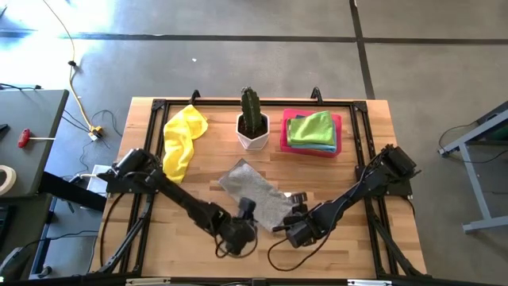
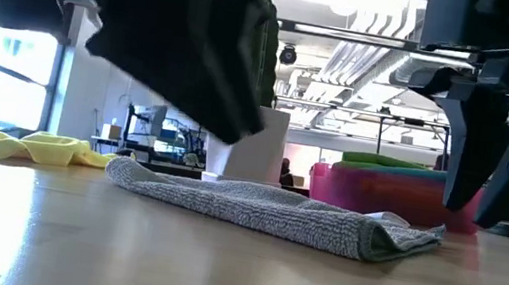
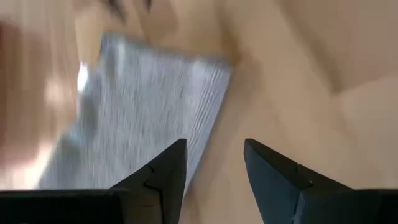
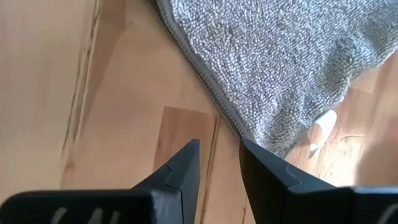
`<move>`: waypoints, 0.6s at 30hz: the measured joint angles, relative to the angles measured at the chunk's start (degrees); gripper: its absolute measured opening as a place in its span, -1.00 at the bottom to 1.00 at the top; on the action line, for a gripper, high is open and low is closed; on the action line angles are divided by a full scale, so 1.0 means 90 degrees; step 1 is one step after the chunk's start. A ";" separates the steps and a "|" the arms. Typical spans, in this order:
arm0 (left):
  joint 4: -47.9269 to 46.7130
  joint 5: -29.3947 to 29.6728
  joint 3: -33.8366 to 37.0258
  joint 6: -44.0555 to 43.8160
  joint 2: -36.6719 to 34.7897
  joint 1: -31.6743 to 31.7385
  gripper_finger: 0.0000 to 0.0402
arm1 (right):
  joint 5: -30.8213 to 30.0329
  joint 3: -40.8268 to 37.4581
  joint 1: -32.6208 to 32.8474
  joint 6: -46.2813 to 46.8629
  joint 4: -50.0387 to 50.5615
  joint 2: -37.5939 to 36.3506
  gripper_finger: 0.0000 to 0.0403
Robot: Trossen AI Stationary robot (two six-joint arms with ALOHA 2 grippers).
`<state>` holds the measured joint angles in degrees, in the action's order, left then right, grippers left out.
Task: Fold microfiber towels
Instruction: Fold the gray towel
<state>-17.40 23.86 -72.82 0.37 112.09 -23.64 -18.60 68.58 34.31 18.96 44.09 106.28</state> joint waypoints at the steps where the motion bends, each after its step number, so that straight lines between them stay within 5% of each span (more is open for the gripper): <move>1: 0.0246 0.0080 0.0000 0.0163 0.0052 -0.0053 -0.25 | -0.0005 0.0000 0.0017 -0.0037 0.0000 0.0000 -0.48; 11: 0.2161 0.0340 -0.0002 0.0953 0.0809 0.0125 -0.24 | 0.0008 -0.0004 0.0250 -0.0112 0.0213 0.0000 -0.48; 18: 0.2288 -0.0829 0.0005 0.0536 0.0989 0.0398 -0.24 | 0.0022 -0.0005 0.0250 -0.0112 0.0223 0.0000 -0.48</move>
<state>3.19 16.40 -72.77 5.19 120.99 -20.05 -18.40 68.53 36.56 17.95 46.10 106.28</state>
